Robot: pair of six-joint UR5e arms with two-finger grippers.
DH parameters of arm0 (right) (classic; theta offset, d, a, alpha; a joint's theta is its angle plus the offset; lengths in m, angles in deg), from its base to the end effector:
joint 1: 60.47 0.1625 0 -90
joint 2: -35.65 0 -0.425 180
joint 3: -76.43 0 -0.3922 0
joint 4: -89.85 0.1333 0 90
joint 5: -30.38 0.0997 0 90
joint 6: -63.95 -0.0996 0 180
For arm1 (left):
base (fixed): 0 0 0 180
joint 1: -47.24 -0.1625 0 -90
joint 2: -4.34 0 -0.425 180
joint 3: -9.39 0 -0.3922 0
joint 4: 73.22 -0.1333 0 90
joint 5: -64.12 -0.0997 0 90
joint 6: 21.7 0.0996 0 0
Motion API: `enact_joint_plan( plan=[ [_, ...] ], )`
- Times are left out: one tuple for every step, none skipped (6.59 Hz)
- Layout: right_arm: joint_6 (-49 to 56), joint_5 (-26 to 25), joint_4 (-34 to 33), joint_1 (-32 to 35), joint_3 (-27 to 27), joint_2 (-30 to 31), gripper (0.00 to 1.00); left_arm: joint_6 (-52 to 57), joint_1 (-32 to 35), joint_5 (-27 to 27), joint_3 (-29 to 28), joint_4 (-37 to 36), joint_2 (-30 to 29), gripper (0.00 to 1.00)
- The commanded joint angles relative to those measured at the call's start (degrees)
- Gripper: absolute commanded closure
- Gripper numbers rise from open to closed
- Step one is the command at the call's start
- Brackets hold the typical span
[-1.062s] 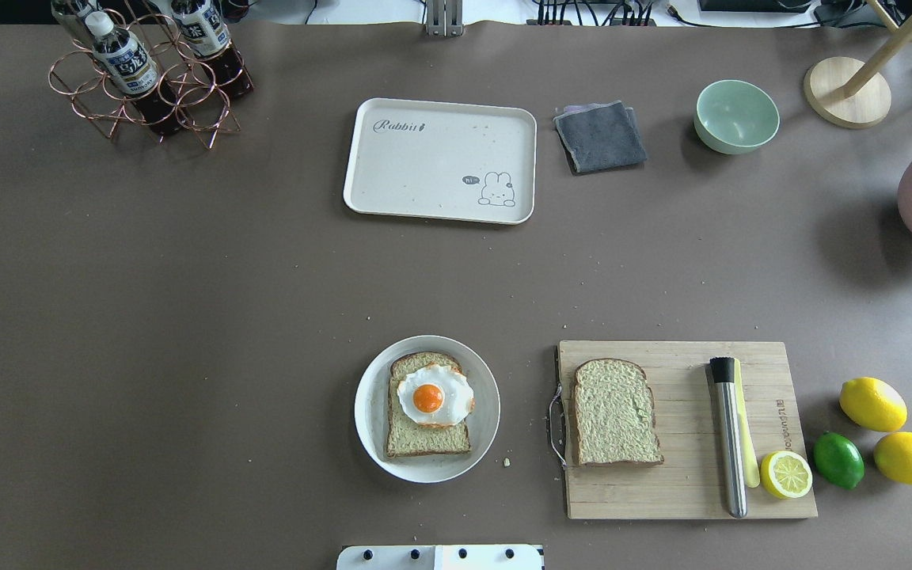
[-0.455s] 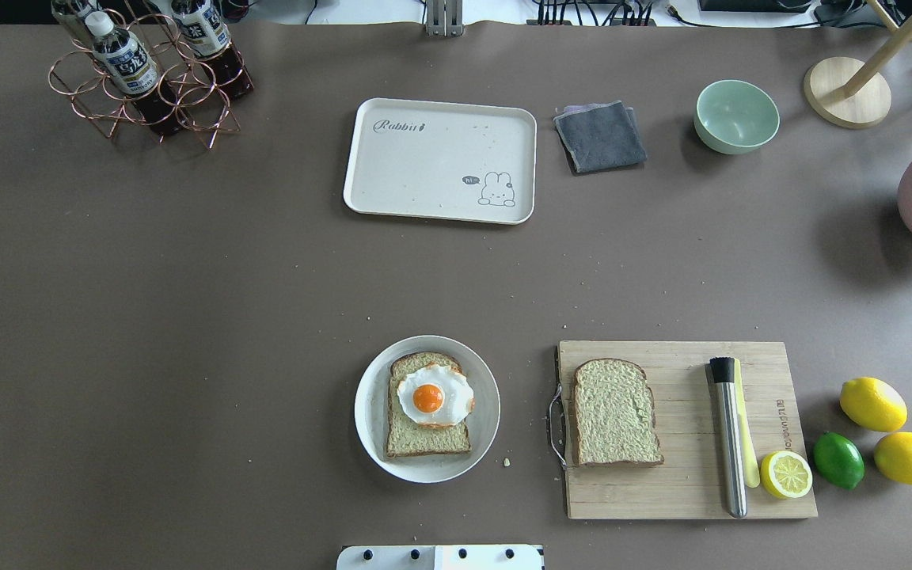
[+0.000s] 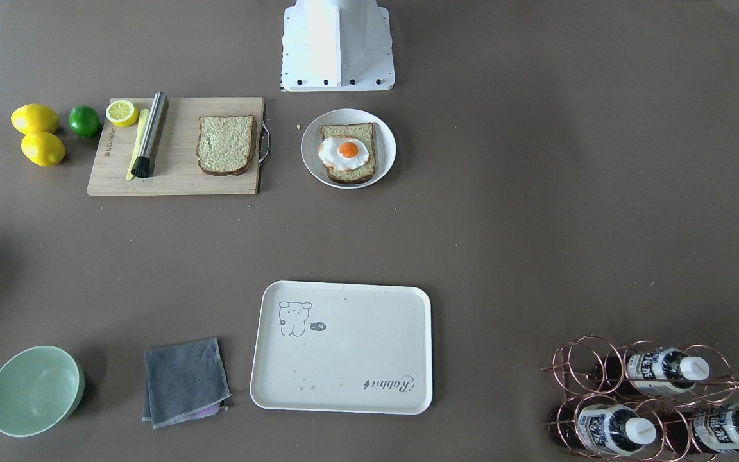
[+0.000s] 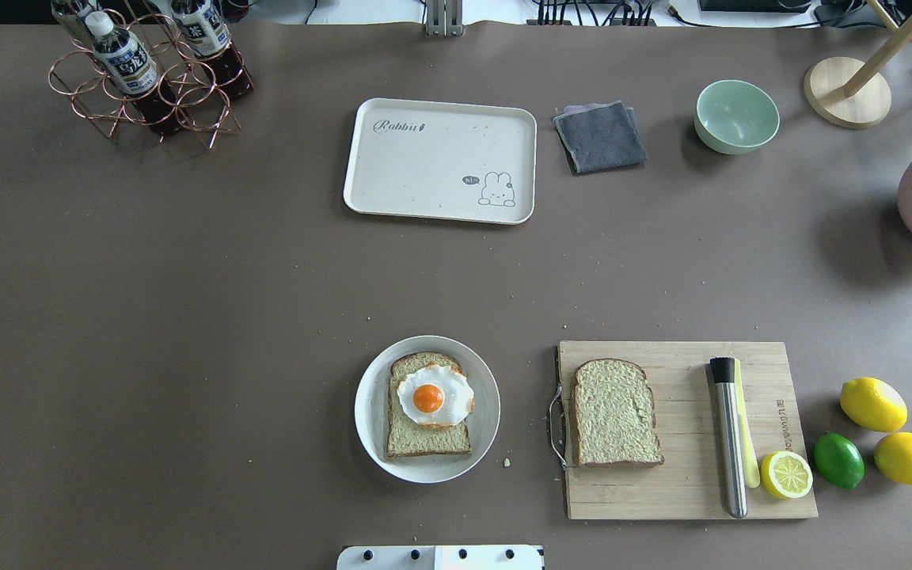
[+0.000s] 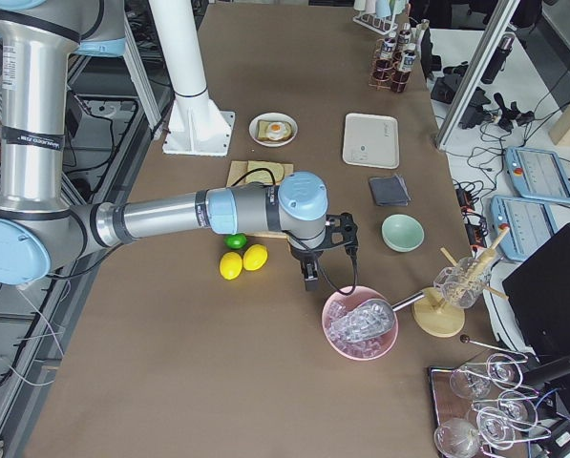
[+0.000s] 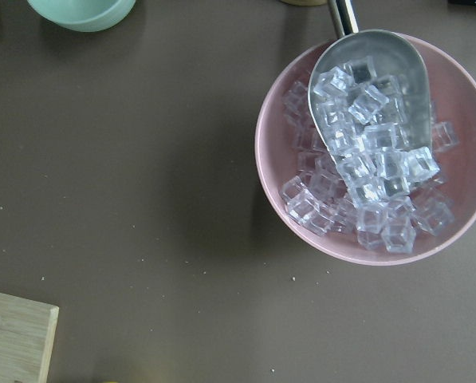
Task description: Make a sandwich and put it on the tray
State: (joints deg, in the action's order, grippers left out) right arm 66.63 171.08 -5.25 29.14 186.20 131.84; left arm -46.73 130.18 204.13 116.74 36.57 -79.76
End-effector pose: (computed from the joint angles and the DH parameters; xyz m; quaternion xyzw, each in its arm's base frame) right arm 0.0532 -0.4437 0.5406 0.0753 -0.4256 -0.0558 0.9001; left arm -0.0001 -0.4627 0.5104 0.1220 0.4587 -0.0239 0.8799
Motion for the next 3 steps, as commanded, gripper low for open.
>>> enact_joint_plan(
  plan=[
    [-9.1, 0.3, 0.0, -5.4, 1.1, -5.5, 0.0, -19.5, -11.7, -5.9, 0.6, 9.8, -2.5, 0.02],
    [-12.4, 0.3, 0.0, -6.8, 1.8, -6.5, 0.0, -26.1, -15.3, -8.0, 1.3, 11.4, -4.3, 0.02],
    [-17.1, 0.3, 0.3, -9.3, 3.5, -7.2, 0.0, -32.0, -19.3, -11.4, 2.7, 11.4, -6.3, 0.02]
  ],
)
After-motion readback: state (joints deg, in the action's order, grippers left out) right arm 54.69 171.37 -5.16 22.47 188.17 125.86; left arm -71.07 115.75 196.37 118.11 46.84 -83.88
